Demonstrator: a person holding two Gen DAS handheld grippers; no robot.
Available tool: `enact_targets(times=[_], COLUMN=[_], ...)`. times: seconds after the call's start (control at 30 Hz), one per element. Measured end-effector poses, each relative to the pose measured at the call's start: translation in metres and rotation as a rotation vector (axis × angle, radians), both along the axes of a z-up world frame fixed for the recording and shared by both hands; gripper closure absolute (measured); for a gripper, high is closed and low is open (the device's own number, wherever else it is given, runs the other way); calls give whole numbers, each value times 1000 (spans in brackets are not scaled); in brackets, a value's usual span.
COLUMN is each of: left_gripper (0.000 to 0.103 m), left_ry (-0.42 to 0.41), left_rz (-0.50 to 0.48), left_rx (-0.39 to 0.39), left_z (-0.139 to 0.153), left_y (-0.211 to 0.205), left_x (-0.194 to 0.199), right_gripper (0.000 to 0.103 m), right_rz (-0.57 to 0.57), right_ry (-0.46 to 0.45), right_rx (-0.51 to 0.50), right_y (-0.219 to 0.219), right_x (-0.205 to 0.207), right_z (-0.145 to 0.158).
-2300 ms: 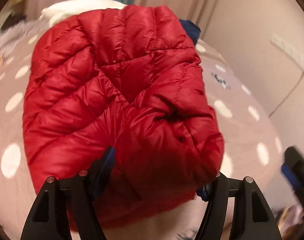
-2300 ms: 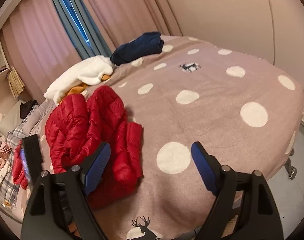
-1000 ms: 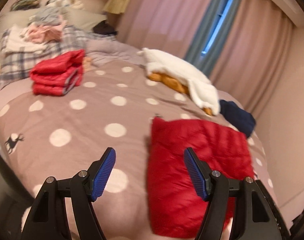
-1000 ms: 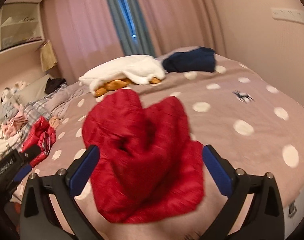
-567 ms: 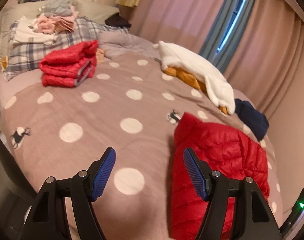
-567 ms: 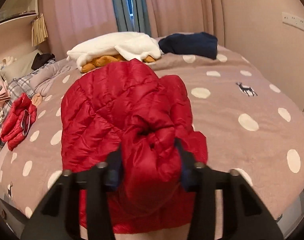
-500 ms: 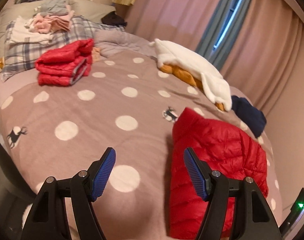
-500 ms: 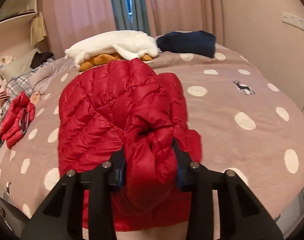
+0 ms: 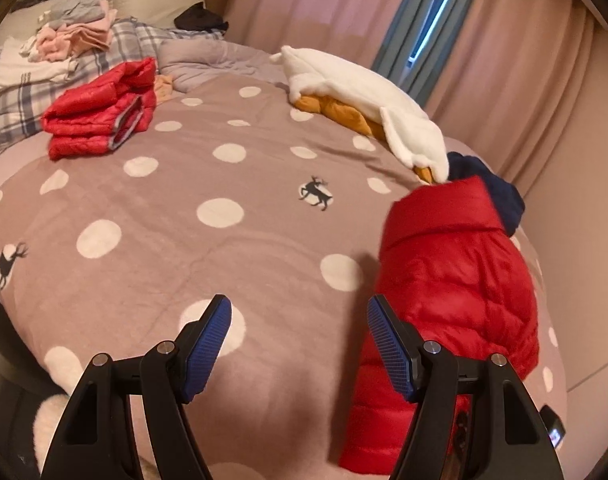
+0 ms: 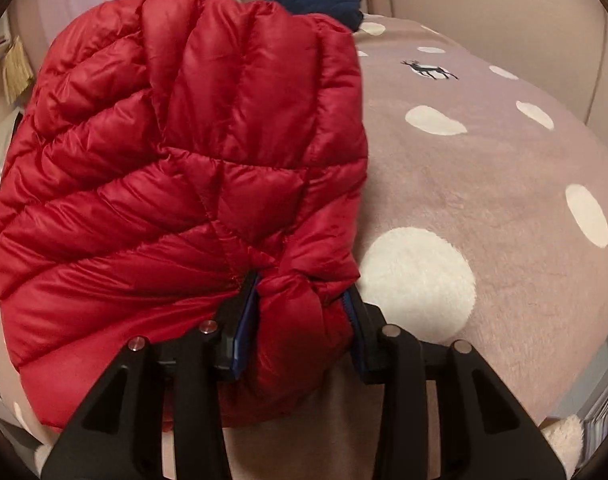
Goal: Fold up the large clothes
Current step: 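Grasp the folded jacket bundle with the right tool and lift it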
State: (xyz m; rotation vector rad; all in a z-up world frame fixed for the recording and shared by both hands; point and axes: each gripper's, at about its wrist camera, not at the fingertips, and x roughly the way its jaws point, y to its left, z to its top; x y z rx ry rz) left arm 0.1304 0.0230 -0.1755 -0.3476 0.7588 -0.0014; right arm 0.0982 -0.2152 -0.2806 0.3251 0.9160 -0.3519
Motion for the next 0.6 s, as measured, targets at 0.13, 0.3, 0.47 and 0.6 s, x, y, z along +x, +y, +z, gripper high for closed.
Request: enact_targets(times=[0.13,0.3,0.47,0.6], left_gripper=[34,34,34,34], left_ry=[-1,8,33,10], left_rz=[-19,-11,-30,-25], left_rx=[13,10,15,24], left_z=[0,-2,-3,4], left_y=[-5,-6,-9,-9], left_x=[-1,0,3,-2], right_gripper=[63,62,56,36], right_rz=[8,15,-6,-65], right_ry=[-28,-57,-87,-65], right_rx=[88,157,181,258], right_y=[-9,-20,-21,-30], right_x=[3,-1,-6,-12], right_z=[-8,-12,-10,8])
